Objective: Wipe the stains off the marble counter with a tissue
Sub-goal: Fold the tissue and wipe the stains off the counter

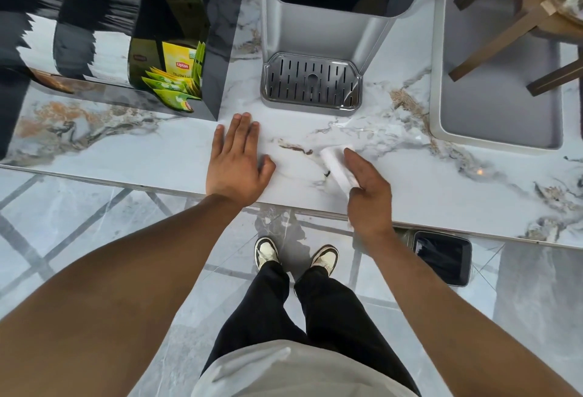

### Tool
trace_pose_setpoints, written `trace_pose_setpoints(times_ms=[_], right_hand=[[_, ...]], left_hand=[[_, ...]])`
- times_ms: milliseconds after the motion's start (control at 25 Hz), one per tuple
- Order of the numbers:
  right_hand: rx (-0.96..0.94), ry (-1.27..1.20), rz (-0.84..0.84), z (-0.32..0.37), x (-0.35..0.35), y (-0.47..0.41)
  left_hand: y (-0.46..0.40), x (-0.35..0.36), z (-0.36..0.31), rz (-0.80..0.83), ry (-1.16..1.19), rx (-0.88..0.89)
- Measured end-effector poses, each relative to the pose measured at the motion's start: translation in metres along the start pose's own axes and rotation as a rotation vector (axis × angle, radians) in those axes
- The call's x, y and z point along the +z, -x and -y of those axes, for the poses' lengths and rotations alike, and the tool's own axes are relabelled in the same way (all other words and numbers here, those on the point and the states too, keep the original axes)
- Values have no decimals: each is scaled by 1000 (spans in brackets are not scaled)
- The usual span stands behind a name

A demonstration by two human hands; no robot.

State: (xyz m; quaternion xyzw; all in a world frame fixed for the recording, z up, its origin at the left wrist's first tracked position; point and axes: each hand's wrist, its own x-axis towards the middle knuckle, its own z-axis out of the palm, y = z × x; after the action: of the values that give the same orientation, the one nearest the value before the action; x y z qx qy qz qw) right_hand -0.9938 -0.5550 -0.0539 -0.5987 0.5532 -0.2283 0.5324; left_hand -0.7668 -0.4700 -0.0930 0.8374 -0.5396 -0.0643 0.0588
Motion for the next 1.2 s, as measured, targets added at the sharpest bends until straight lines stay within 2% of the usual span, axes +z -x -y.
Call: trace_pose_setpoints(times_ms=[200, 320, 440, 520, 600, 760, 880, 960, 1080, 1200], right_hand=[[120, -238, -133, 7, -21, -17], [159, -204, -211, 6, -28, -22], [0, 34, -118, 12, -15, -22], [-115, 113, -6, 14, -1, -19], [-190, 156, 32, 14, 8, -17], [-132, 17, 14, 10, 16, -15], [-185, -63, 15, 7, 16, -11], [-252, 29, 18, 7, 10, -11], [-410, 350, 41, 8, -1, -15], [-412, 640, 217, 9, -5, -21]], left_hand=[[0, 1, 0, 0, -2, 4], [0, 1, 1, 3, -10, 3], [1, 0, 0, -6, -12, 4], [1, 0, 0, -9, -14, 4], [1, 1, 0, -9, -19, 2], [1, 2, 0, -25, 4, 1], [0, 2, 0, -24, -5, -2], [0, 2, 0, -25, -3, -2], [0, 2, 0, -27, 4, 0], [0, 3, 1, -31, 1, -1]])
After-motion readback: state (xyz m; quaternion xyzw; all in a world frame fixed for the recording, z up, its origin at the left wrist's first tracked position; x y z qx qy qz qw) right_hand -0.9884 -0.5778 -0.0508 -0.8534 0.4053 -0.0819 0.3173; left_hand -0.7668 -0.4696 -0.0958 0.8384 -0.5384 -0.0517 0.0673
